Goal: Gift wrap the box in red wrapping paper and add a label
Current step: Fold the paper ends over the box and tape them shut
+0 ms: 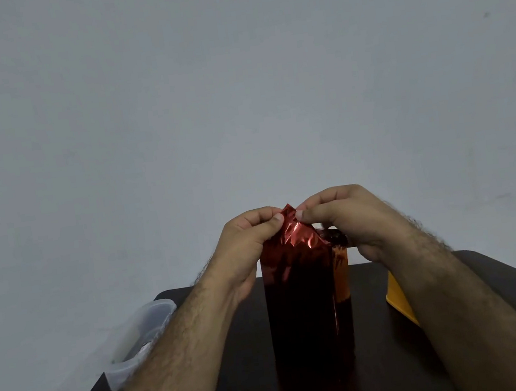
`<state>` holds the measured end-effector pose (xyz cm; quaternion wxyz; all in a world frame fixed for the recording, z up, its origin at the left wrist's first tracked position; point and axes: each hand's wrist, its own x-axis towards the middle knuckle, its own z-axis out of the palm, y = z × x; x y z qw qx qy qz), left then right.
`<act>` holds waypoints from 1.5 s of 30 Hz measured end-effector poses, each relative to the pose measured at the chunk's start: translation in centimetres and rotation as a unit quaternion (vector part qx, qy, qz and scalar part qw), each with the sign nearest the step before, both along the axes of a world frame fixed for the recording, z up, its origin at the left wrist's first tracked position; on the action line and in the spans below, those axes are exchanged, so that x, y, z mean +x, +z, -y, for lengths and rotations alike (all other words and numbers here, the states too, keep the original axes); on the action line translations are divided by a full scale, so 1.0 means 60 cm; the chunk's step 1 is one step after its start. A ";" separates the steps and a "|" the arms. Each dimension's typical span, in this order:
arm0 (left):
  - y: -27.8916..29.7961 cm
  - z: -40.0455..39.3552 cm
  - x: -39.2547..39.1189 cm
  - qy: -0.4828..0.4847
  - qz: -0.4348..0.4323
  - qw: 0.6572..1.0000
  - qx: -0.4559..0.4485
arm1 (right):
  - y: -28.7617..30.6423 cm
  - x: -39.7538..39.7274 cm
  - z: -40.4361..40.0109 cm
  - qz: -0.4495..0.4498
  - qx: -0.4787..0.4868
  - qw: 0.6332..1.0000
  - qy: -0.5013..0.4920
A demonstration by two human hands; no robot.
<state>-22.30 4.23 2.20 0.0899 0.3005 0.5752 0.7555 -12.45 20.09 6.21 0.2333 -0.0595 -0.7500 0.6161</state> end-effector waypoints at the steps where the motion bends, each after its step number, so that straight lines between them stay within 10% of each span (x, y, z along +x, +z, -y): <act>1: 0.001 -0.002 0.002 0.000 0.010 1.000 0.001 | 0.000 -0.001 -0.003 0.003 0.005 1.000 -0.007; 31: 0.004 -0.043 0.007 0.111 0.030 0.993 -0.033 | -0.025 -0.025 -0.022 0.023 -0.015 0.999 -0.027; 40: 0.007 0.034 -0.037 0.069 -0.331 0.930 -0.144 | -0.023 -0.019 -0.039 -0.034 0.105 0.993 -0.036; 45: 0.013 0.054 -0.046 0.013 -0.348 0.920 -0.179 | -0.017 -0.011 -0.051 -0.028 0.228 0.973 0.017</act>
